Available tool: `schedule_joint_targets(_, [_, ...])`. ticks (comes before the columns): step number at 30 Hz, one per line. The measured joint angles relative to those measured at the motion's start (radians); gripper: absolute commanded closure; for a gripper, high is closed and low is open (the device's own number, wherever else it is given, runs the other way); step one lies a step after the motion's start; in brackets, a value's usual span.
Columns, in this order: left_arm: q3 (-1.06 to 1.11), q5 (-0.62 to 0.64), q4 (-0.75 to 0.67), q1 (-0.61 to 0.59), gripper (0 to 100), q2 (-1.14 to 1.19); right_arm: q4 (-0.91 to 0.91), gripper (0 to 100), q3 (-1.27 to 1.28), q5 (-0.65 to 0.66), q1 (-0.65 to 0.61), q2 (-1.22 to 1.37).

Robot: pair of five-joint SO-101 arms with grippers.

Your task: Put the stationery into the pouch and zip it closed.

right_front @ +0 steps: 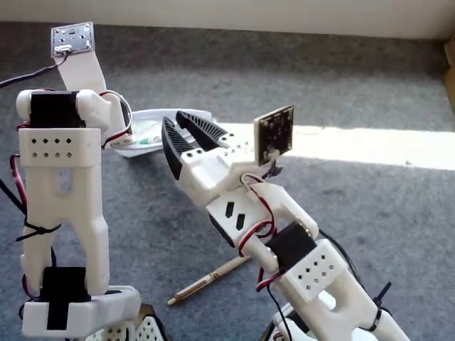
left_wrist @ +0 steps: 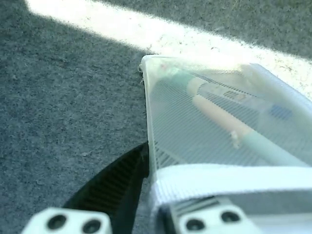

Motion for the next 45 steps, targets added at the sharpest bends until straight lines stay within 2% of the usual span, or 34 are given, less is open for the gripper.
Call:
schedule_joint_targets(5, [0.017, 0.0, 0.0, 0.0, 99, 0.0, -0.051, 99.3, -0.003, -0.003, 0.123, 0.169])
schedule_joint_targets(9, [0.021, 0.0, -0.003, 0.0, 99, 0.0, -0.006, 99.3, -0.014, -0.003, 0.19, 0.173])
schedule_joint_targets(19, [0.021, 0.0, -0.002, -0.002, 99, 0.0, 0.112, 99.3, -0.023, -0.003, 0.135, -0.017])
schedule_joint_targets(25, [0.021, 0.0, -0.002, -0.002, 99, 0.0, 0.281, 99.3, -0.052, -0.003, 0.13, -0.115])
schedule_joint_targets(32, [0.021, 0.0, -0.002, -0.006, 99, 0.0, 0.454, 99.3, -0.155, -0.003, 0.13, -0.117])
schedule_joint_targets(42, [0.029, 0.0, -0.009, -0.012, 99, -0.002, 0.895, 98.9, -0.249, -0.008, 0.13, -0.015])
schedule_joint_targets(45, [0.046, 0.0, -0.034, -0.037, 99, -0.003, 0.98, 98.9, -0.227, -0.08, 0.13, -0.018])
